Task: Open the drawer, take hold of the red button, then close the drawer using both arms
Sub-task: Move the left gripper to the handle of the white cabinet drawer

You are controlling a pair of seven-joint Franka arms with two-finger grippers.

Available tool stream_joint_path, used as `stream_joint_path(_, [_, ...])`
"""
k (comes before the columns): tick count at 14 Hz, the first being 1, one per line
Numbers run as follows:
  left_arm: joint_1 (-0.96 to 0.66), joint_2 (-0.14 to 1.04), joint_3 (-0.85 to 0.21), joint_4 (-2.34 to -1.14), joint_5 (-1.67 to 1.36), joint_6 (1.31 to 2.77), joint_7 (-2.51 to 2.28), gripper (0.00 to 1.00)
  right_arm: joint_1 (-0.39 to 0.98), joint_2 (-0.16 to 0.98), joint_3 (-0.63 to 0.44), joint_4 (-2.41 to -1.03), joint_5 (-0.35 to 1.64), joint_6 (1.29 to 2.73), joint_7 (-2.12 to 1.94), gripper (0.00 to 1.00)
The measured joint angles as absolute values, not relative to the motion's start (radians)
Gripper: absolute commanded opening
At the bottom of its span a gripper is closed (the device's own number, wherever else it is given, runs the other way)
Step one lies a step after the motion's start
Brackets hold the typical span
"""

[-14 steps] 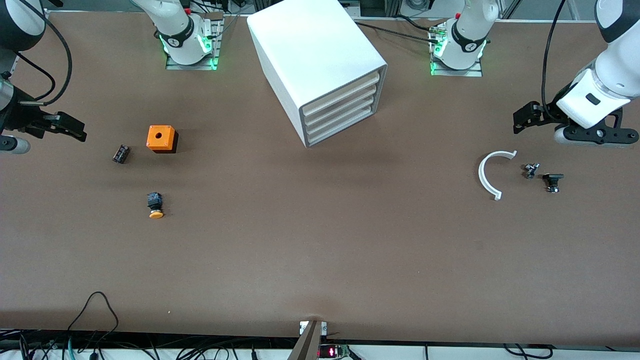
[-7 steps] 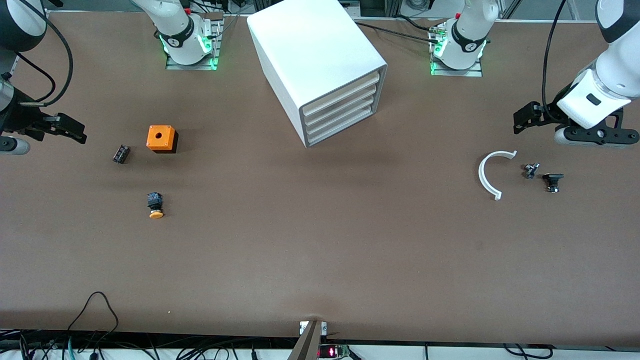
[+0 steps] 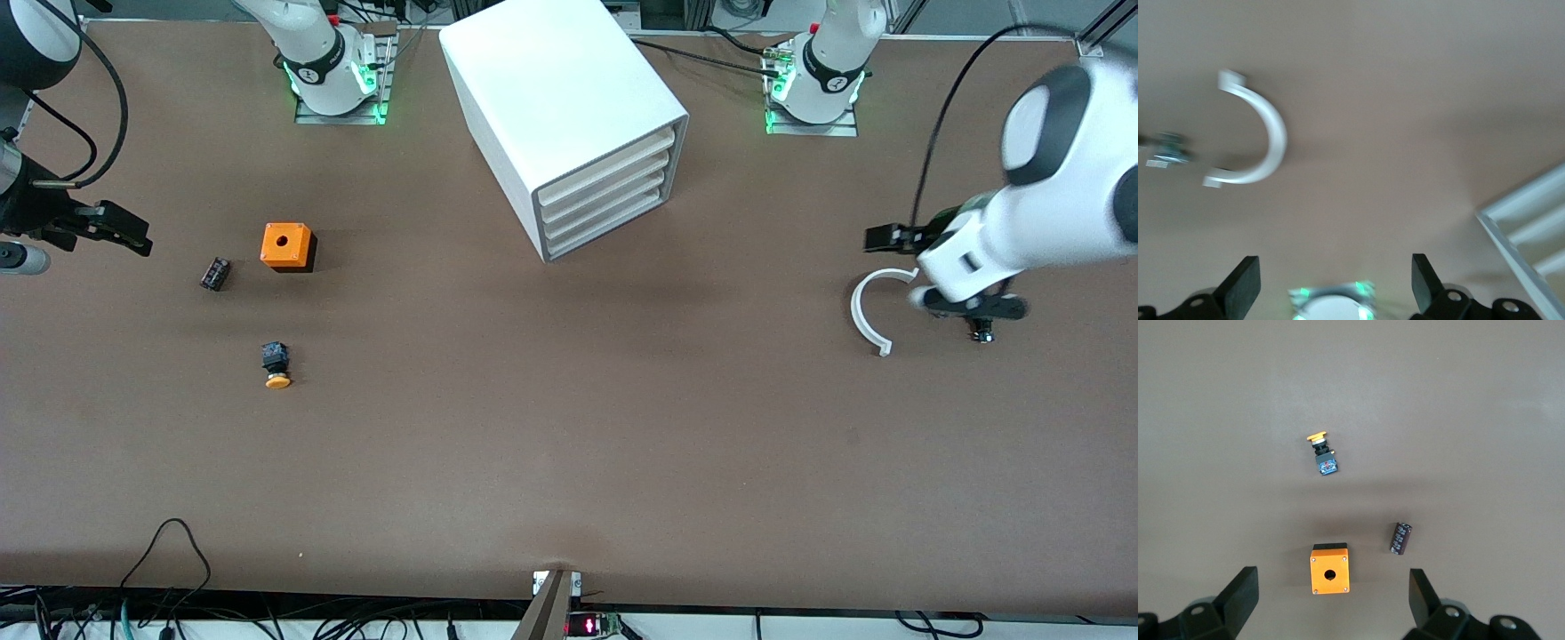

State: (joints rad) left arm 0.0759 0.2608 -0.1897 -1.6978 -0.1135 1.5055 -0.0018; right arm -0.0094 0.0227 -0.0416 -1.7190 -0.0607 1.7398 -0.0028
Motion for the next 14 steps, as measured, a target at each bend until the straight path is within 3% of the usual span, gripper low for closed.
stream_joint_path(5, [0.019, 0.494, -0.241, -1.770, -0.494, 1.561, 0.004, 1.00, -0.010, 0.023, -0.042, -1.719, -0.060, 1.740, -0.003, 1.00])
stream_joint_path(10, [-0.029, 0.526, -0.417, -1.913, -0.636, 1.768, 0.006, 1.00, -0.010, 0.026, -0.043, -1.719, -0.057, 1.742, -0.003, 1.00])
stream_joint_path(14, [-0.047, 0.525, -0.472, -1.966, -0.666, 1.790, 0.006, 0.99, -0.009, 0.034, -0.041, -1.719, -0.025, 1.746, -0.003, 1.00])
